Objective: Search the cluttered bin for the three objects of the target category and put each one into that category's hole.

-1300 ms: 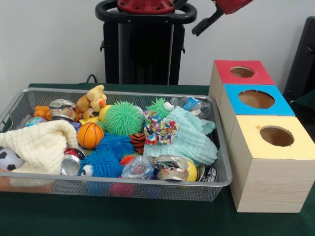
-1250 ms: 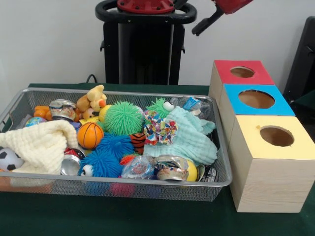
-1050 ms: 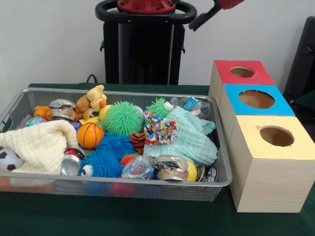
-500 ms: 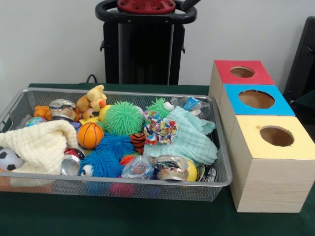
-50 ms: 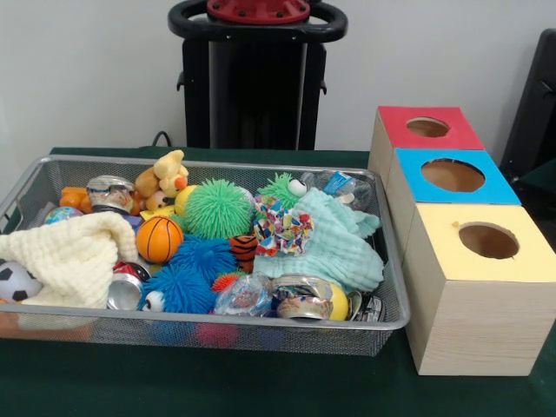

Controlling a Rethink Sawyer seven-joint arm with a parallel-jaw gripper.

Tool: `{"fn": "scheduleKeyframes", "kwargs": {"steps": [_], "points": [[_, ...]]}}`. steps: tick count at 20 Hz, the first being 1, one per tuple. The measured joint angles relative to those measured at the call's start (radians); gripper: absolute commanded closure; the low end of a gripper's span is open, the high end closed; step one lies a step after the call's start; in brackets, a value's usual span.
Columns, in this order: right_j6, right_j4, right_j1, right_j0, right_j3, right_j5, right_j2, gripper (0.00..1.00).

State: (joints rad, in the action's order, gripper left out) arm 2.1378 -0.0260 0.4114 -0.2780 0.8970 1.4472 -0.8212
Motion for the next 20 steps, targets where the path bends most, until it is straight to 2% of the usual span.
{"fn": "scheduleKeyframes", "kwargs": {"steps": [5, 9, 11, 15, 16, 17, 18, 19, 20], "points": [[0.0, -0.003, 0.033, 0.049, 0.011, -0.167, 0.043, 0.0], [-0.002, -0.002, 0.083, 0.12, 0.062, -0.371, 0.122, 0.0], [-0.015, 0.005, 0.137, 0.205, 0.135, -0.542, 0.213, 0.0], [-0.046, 0.01, 0.205, 0.343, 0.241, -0.727, 0.342, 0.0], [-0.067, 0.006, 0.231, 0.411, 0.288, -0.799, 0.399, 0.0], [-0.076, 0.002, 0.241, 0.44, 0.309, -0.828, 0.423, 0.0], [-0.089, -0.004, 0.252, 0.477, 0.334, -0.865, 0.451, 0.0], [-0.119, -0.033, 0.27, 0.551, 0.383, -0.94, 0.505, 0.0], [-0.131, -0.049, 0.274, 0.578, 0.402, -0.969, 0.523, 0.0]]}}
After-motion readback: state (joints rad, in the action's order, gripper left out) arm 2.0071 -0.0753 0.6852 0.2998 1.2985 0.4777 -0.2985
